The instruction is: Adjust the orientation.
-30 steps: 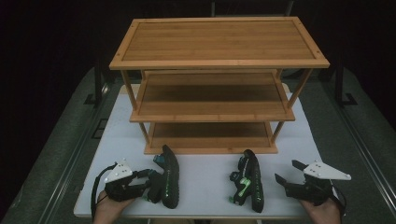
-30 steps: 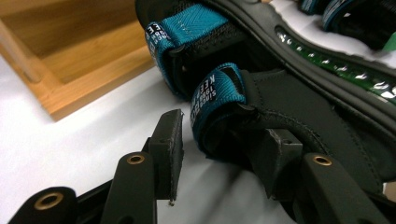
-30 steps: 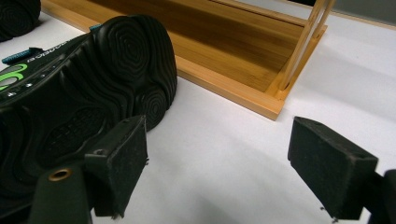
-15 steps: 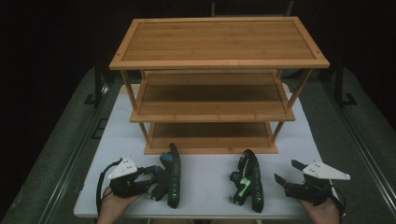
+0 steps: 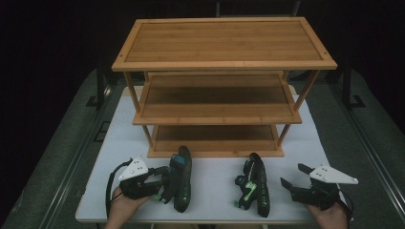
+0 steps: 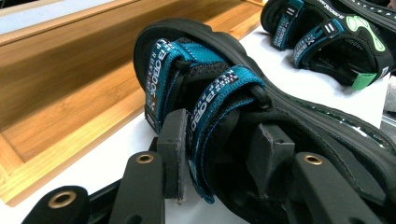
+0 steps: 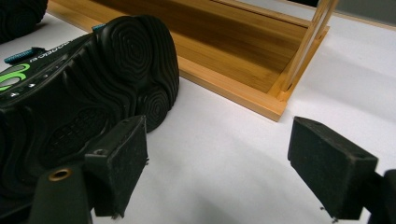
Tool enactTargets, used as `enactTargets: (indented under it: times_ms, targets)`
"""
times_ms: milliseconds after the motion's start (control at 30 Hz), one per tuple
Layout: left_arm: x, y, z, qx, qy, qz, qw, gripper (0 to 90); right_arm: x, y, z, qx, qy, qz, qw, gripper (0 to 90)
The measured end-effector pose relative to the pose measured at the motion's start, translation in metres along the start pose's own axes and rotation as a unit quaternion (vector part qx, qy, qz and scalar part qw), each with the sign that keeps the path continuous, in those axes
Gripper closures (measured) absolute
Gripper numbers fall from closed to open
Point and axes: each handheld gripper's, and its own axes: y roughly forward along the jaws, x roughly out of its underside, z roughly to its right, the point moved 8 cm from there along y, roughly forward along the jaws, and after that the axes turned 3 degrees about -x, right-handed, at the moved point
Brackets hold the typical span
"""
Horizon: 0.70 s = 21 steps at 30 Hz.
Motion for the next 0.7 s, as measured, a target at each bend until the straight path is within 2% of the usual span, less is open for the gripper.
enactTargets:
  times_ms: [367,467,700]
  targets:
    - [-0.007,0.009,0.004,0.004,-0.011,0.002,0.9999,63.3,0.0,0.0,0.0,0.0,-0.001,0.0,1.0,19.2]
    - [-0.007,0.017,0.008,0.02,-0.017,-0.001,0.9997,62.3,0.0,-0.001,-0.001,-0.002,0.0,0.0,1.0,19.2]
    - [-0.015,0.035,0.022,0.03,-0.004,-0.002,0.9995,60.6,0.0,-0.002,-0.001,-0.001,0.001,0.002,1.0,19.2]
